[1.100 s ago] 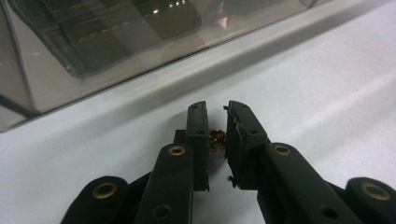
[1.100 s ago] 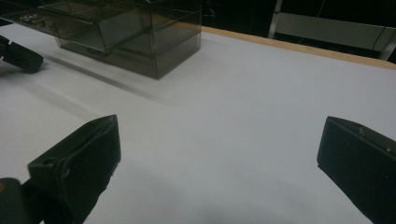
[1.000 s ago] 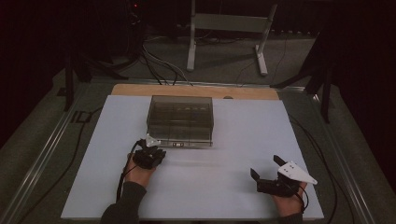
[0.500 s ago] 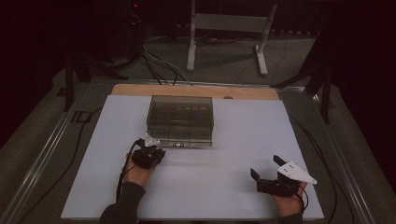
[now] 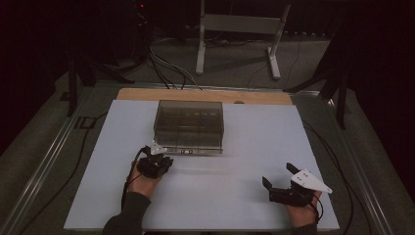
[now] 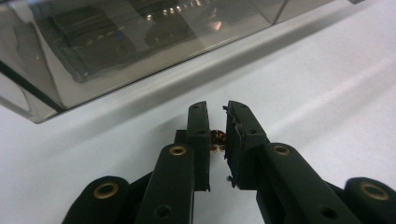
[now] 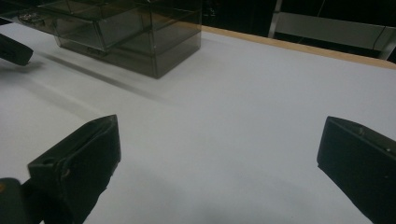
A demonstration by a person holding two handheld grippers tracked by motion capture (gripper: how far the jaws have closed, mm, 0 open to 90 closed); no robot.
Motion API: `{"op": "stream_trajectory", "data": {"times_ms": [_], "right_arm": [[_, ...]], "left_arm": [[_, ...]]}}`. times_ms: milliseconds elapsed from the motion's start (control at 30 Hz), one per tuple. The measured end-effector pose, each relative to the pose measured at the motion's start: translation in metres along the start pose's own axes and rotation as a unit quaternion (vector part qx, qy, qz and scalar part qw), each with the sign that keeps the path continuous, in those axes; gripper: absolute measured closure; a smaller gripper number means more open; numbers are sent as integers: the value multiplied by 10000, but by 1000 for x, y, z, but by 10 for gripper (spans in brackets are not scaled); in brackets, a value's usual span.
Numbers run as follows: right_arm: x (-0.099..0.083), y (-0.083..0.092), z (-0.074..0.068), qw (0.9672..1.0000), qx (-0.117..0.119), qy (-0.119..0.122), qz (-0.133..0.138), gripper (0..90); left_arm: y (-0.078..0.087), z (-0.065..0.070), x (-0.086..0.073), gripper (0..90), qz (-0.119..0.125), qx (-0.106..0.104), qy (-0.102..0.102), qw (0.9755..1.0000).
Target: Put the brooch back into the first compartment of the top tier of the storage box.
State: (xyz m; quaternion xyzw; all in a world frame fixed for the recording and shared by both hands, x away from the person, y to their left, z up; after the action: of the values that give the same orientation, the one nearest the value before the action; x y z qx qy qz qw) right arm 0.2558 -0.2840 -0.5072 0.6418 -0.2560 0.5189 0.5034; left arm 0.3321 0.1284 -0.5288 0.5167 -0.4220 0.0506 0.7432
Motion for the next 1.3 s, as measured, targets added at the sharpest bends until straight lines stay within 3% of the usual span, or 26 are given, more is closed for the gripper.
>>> {"op": "stream_trajectory", "data": {"times_ms": [1300], "right_arm": [[0, 0, 0, 10000, 33, 10, 11, 2]], "left_arm": [[27, 16, 21, 810, 16, -409, -391, 9984]]}}
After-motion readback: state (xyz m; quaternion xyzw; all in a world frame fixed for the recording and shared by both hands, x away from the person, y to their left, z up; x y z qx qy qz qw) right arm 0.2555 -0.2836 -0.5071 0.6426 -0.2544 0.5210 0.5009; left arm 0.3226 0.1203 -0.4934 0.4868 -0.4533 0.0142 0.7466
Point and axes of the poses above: each handheld gripper's, and its own axes: y roughly backward along the jaws, x roughly out of its top, z roughly to its right, the point moved 3 cm from there along -y, roughly forward along the jaws, and after that the axes turned 4 degrees about -x, right-handed, at the moved point
